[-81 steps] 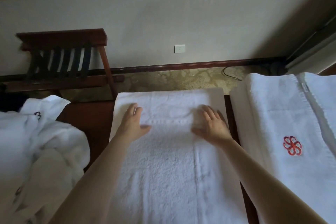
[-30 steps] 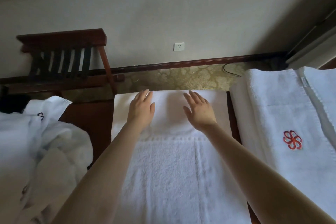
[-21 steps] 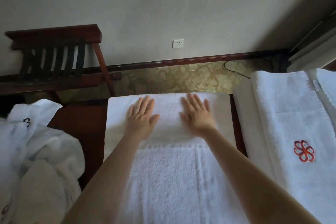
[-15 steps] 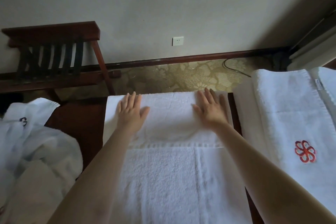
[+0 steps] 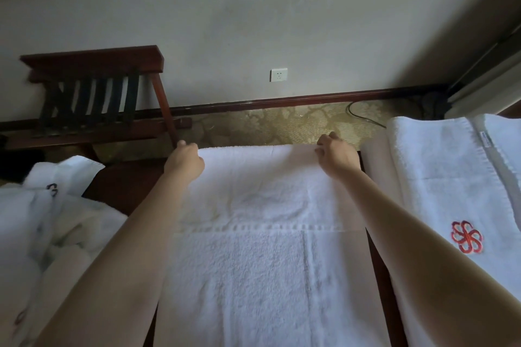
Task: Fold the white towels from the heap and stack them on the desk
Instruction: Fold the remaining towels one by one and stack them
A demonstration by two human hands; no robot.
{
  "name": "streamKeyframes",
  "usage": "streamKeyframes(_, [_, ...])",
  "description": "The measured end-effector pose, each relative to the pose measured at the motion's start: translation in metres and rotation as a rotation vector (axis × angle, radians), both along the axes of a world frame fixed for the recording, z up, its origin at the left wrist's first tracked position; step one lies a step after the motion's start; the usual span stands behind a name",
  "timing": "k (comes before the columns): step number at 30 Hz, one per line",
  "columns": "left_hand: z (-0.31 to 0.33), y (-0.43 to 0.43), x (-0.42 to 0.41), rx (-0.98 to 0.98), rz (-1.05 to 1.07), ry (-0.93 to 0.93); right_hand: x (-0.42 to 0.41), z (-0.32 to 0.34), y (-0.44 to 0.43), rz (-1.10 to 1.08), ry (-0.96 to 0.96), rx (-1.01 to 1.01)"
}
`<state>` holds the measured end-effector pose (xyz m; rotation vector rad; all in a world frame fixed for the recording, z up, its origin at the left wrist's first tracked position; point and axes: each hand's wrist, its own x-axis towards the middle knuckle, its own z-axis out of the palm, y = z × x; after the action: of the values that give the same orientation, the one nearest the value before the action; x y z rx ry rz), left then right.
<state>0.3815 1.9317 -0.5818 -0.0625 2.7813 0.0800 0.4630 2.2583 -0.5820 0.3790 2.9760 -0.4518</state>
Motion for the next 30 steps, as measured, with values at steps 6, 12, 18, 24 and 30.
streamKeyframes(6, [0.035, -0.015, 0.031, 0.111, -0.003, 0.152, 0.037, 0.034, -0.012, -0.09, 0.19, -0.079])
streamKeyframes(12, [0.072, -0.034, 0.087, 0.247, -0.061, 0.347, 0.089, 0.074, -0.026, -0.138, 0.335, -0.093])
streamKeyframes(18, [0.096, -0.052, 0.154, 0.267, -0.086, 0.396, 0.159, 0.094, -0.043, -0.158, 0.416, -0.113])
streamKeyframes(24, [0.091, -0.071, 0.225, 0.246, -0.134, 0.368, 0.238, 0.086, -0.06, -0.095, 0.391, -0.094])
streamKeyframes(30, [0.058, -0.088, 0.279, 0.1, -0.203, 0.271, 0.295, 0.058, -0.071, -0.038, 0.291, -0.08])
